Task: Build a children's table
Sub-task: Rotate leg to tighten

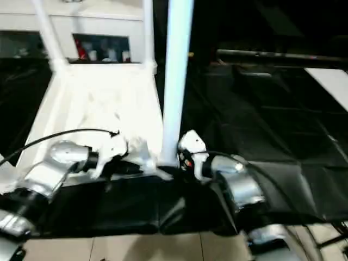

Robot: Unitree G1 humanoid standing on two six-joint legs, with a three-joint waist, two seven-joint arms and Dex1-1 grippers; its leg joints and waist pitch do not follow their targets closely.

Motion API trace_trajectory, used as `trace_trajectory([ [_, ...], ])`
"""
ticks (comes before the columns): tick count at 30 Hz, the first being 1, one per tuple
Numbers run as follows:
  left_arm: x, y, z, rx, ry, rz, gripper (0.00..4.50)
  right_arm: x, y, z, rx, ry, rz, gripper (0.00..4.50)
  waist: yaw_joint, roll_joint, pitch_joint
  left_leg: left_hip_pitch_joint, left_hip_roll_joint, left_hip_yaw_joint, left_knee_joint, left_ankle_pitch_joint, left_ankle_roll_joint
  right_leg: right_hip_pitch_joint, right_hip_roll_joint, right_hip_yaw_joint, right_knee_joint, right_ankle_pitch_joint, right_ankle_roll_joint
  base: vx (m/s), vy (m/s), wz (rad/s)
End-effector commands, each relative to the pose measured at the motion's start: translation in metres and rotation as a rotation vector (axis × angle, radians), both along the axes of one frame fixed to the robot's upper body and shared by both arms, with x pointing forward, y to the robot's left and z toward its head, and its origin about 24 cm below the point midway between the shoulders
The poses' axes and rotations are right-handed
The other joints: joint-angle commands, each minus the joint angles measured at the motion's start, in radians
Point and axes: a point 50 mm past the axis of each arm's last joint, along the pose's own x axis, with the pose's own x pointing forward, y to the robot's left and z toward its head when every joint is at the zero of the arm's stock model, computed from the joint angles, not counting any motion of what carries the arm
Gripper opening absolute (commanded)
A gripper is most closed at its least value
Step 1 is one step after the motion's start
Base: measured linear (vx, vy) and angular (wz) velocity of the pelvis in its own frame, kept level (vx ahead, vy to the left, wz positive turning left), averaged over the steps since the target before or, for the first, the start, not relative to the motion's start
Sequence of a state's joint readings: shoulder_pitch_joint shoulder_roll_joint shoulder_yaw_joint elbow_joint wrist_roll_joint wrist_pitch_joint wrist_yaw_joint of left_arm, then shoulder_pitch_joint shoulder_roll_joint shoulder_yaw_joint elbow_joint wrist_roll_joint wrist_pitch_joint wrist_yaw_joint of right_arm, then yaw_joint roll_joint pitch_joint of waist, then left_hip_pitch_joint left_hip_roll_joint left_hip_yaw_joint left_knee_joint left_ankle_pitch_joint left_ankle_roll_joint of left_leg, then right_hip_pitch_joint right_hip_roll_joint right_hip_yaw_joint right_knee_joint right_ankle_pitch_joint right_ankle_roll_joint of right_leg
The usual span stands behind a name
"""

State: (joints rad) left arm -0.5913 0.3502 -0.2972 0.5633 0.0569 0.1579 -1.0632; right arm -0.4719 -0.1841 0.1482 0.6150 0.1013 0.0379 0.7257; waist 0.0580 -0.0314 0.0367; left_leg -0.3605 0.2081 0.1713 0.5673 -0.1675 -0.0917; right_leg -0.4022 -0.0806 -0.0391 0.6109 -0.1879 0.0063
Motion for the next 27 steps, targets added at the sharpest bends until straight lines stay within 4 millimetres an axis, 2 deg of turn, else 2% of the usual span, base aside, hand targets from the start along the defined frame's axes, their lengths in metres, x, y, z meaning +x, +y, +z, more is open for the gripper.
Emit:
trace_trajectory([
  [1, -0.001, -0.001, -0.012, 0.005, 0.028, 0.066, 0.0, 0.005, -0.01, -0.007, -0.052, 0.027, -0.131, 2.73, 0.0, -0.006, -0.045, 0.006, 0.01, 0.001, -0.068, -0.305, -0.017, 0.038, -0.048, 0.029, -0.09, -0.388, -0.154, 0.0, 0.0, 0.0],
  [2, 0.003, -0.007, -0.013, 0.001, 0.015, 0.096, 0.0, 0.006, -0.006, -0.011, -0.036, 0.046, -0.211, 2.73, -0.001, -0.007, -0.046, 0.004, 0.011, 0.0, -0.069, -0.309, -0.015, 0.04, -0.047, 0.029, -0.091, -0.391, -0.142, 0.0, 0.0, 0.0],
  [3, 0.007, -0.016, -0.015, 0.001, 0.001, 0.136, 0.0, 0.008, 0.0, -0.015, -0.027, 0.068, -0.303, 2.73, -0.004, -0.002, -0.041, 0.011, 0.009, 0.005, -0.068, -0.325, -0.011, 0.025, -0.044, 0.034, -0.098, -0.402, -0.138, 0.0, 0.0, 0.0],
  [4, 0.011, -0.028, -0.016, 0.002, -0.009, 0.168, 0.0, 0.008, 0.007, -0.019, -0.034, 0.08, -0.365, 2.73, -0.003, -0.005, -0.042, 0.013, 0.009, 0.002, -0.069, -0.332, -0.017, 0.028, -0.044, 0.032, -0.098, -0.414, -0.135, 0.0, 0.0, 0.0],
  [5, 0.011, -0.028, -0.016, 0.002, -0.009, 0.168, 0.0, 0.008, 0.007, -0.019, -0.034, 0.08, -0.365, 2.73, -0.004, -0.005, -0.043, 0.01, 0.007, 0.002, -0.069, -0.328, -0.02, 0.03, -0.044, 0.032, -0.097, -0.418, -0.132, 0.0, 0.0, 0.0],
  [6, 0.013, -0.035, -0.017, 0.005, -0.016, 0.188, 0.0, 0.008, 0.013, -0.021, -0.042, 0.085, -0.398, 2.73, -0.003, 0.001, -0.044, 0.013, 0.009, 0.002, -0.07, -0.33, -0.022, 0.026, -0.043, 0.032, -0.099, -0.405, -0.13, 0.0, 0.0, 0.0],
  [8, 0.013, -0.048, -0.018, 0.015, -0.031, 0.18, 0.0, 0.007, 0.025, -0.021, -0.061, 0.07, -0.382, 2.73, 0.0, -0.001, -0.045, 0.014, 0.009, 0.001, -0.07, -0.344, -0.02, 0.027, -0.044, 0.031, -0.099, -0.398, -0.13, 0.0, 0.0, 0.0],
  [10, 0.013, -0.053, -0.018, 0.026, -0.042, 0.159, 0.0, 0.007, 0.03, -0.022, -0.069, 0.063, -0.365, 2.73, 0.002, -0.003, -0.046, 0.01, 0.008, 0.001, -0.07, -0.342, -0.009, 0.03, -0.044, 0.031, -0.099, -0.384, -0.128, 0.0, 0.0, 0.0],
  [11, 0.013, -0.054, -0.018, 0.03, -0.045, 0.153, 0.0, 0.007, 0.032, -0.022, -0.073, 0.059, -0.362, 2.73, 0.003, 0.005, -0.046, 0.01, 0.008, 0.0, -0.07, -0.341, -0.008, 0.03, -0.044, 0.032, -0.098, -0.375, -0.129, 0.0, 0.0, 0.0],
  [12, 0.011, -0.054, -0.019, 0.022, -0.04, 0.134, 0.0, 0.008, 0.033, -0.02, -0.017, 0.07, -0.358, 3.07, 0.001, 0.0, -0.047, 0.007, 0.008, 0.001, -0.07, -0.339, -0.004, 0.033, -0.044, 0.031, -0.097, -0.36, -0.133, 0.0, 0.0, 0.0],
  [13, 0.011, -0.054, -0.019, 0.022, -0.04, 0.128, 0.0, 0.009, 0.034, -0.019, 0.005, 0.071, -0.357, 3.42, 0.001, 0.0, -0.046, 0.006, 0.008, 0.001, -0.07, -0.342, -0.003, 0.033, -0.044, 0.031, -0.098, -0.364, -0.133, 0.0, 0.0, 0.0],
  [17, 0.011, -0.045, -0.019, 0.025, -0.053, 0.114, 0.0, 0.011, 0.032, -0.012, 0.039, 0.055, -0.33, 3.54, 0.001, -0.001, -0.045, 0.005, 0.008, 0.0, -0.072, -0.354, 0.005, 0.033, -0.044, 0.03, -0.101, -0.394, -0.125, 0.0, 0.0, 0.0],
  [18, 0.01, -0.04, -0.019, 0.021, -0.051, 0.104, 0.0, 0.012, 0.029, -0.008, 0.041, 0.044, -0.288, 3.83, 0.001, 0.0, -0.045, 0.005, 0.009, -0.001, -0.073, -0.35, 0.004, 0.033, -0.045, 0.03, -0.101, -0.396, -0.124, 0.0, 0.0, 0.0],
  [20, 0.007, -0.03, -0.019, 0.025, -0.049, 0.059, 0.0, 0.012, 0.022, -0.002, 0.026, 0.033, -0.199, 3.88, 0.003, -0.006, -0.046, 0.002, 0.01, -0.002, -0.073, -0.344, 0.016, 0.038, -0.045, 0.029, -0.1, -0.384, -0.123, 0.0, 0.0, 0.0],
  [23, 0.001, -0.019, -0.019, 0.033, -0.044, 0.003, 0.0, 0.009, 0.01, 0.004, -0.006, 0.021, -0.084, 4.01, 0.005, -0.003, -0.046, 0.0, 0.012, -0.001, -0.073, -0.323, 0.023, 0.037, -0.046, 0.03, -0.098, -0.369, -0.129, 0.0, 0.0, 0.0],
  [24, -0.004, -0.011, -0.018, 0.033, -0.024, -0.041, 0.0, 0.006, -0.001, 0.008, -0.033, 0.021, -0.005, 4.01, 0.007, -0.001, -0.048, -0.003, 0.015, 0.0, -0.072, -0.297, 0.027, 0.04, -0.046, 0.031, -0.093, -0.327, -0.14, 0.0, 0.0, 0.0],
  [27, -0.006, -0.008, -0.018, 0.033, -0.012, -0.062, 0.0, 0.005, -0.005, 0.01, -0.042, 0.023, 0.019, 4.01, 0.006, 0.0, -0.05, -0.001, 0.015, 0.004, -0.069, -0.26, 0.03, 0.041, -0.044, 0.031, -0.083, -0.238, -0.176, 0.0, 0.0, 0.0],
])
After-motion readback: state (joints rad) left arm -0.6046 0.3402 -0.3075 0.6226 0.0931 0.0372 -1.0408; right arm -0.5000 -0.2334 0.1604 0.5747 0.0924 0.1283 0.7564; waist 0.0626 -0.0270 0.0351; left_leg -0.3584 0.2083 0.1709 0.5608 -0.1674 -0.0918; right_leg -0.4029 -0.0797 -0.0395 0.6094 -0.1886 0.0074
